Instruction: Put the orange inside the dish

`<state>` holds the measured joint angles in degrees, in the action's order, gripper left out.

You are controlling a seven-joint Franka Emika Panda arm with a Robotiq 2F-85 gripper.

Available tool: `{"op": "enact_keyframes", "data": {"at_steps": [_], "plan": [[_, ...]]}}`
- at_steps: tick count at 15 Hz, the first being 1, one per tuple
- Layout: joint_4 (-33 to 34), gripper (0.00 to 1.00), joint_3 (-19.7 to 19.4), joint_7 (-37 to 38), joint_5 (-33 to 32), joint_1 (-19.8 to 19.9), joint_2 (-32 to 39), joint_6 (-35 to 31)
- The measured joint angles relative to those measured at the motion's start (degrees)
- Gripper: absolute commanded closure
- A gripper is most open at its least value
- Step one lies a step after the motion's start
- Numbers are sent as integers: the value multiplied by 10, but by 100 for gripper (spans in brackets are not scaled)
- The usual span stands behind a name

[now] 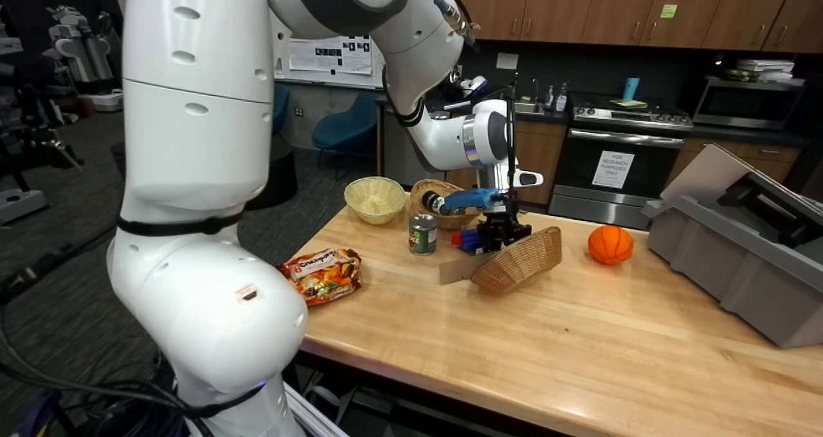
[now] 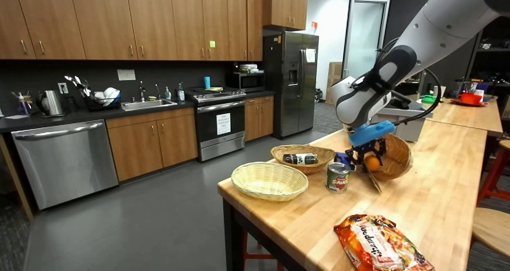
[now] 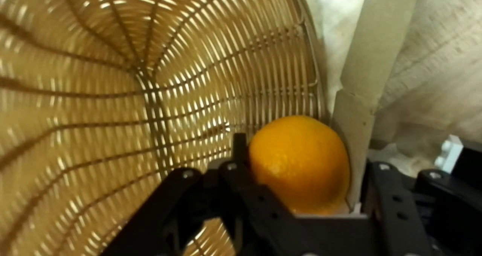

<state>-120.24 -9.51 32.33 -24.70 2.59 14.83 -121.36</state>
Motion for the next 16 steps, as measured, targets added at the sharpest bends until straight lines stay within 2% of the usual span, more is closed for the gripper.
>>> {"op": "enact_keyframes", "data": {"at_steps": [3, 8, 16], "plan": [[43, 68, 7, -27, -3, -9, 26, -3], [90, 68, -2, -31, -47, -15, 38, 17], [104, 68, -21, -11, -72, -15, 28, 67]]}}
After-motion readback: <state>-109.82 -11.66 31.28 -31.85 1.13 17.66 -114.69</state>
